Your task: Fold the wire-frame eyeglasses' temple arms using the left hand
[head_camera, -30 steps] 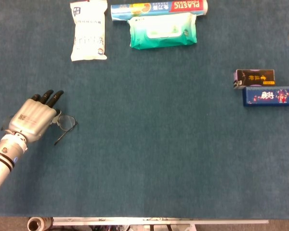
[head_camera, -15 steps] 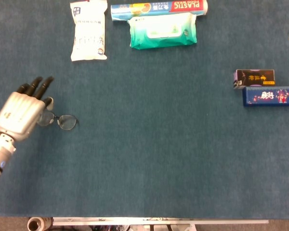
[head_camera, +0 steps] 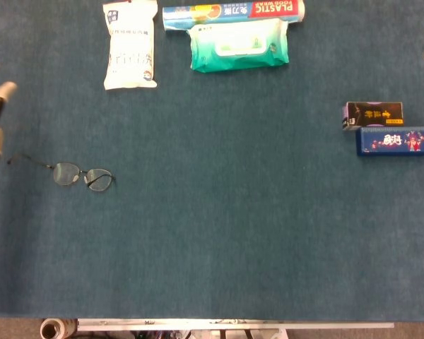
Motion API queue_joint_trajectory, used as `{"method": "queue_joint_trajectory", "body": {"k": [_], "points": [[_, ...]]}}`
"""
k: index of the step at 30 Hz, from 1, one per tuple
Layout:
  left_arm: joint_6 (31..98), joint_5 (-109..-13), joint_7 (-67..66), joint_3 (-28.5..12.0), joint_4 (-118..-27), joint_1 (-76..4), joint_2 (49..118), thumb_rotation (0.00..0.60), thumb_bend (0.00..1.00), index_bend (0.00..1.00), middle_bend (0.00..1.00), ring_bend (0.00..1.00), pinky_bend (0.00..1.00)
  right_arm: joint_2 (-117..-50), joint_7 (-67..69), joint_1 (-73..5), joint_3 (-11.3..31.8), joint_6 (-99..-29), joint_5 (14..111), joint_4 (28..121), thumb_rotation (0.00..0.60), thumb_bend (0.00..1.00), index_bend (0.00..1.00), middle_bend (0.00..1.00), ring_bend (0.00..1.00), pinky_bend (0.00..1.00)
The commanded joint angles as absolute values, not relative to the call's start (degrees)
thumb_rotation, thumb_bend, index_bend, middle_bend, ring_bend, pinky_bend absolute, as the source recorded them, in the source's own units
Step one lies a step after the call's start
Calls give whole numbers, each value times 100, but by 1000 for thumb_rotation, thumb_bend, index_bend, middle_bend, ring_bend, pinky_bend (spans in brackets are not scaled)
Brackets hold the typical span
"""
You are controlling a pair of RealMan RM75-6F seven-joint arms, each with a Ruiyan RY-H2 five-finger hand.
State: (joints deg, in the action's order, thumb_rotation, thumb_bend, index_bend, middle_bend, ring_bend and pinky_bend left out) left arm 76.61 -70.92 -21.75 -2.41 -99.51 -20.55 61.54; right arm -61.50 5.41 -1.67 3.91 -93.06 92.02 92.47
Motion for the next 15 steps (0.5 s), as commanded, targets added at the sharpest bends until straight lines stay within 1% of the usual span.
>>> {"method": "queue_joint_trajectory", "body": {"k": [1, 4, 10, 15], "points": [[7694, -6901, -1907, -353, -9657, -1930, 6225, 600, 473, 118, 0, 13, 185, -6151, 539, -165, 391, -9308, 9204, 9248, 600, 361, 523, 435, 263, 385], [7666, -6840, -1671, -387, -9357, -1855, 6307, 600, 384, 112, 0, 14, 185, -6155, 525, -159, 389, -9328, 9222, 9251, 600, 360, 523, 435, 263, 385], [7710, -6945, -1249, -409, -8584, -1720, 6627, 600, 277, 110, 0, 14, 185, -6152, 530, -151, 397, -9355, 9225, 9252, 600, 360, 523, 435, 262, 385], [7633, -7076, -604, -420, -8047, -1628, 6932, 600, 238, 110, 0, 14, 185, -6161, 522, -162, 401, -9325, 9208, 9246, 600, 360, 523, 435, 263, 385]]}}
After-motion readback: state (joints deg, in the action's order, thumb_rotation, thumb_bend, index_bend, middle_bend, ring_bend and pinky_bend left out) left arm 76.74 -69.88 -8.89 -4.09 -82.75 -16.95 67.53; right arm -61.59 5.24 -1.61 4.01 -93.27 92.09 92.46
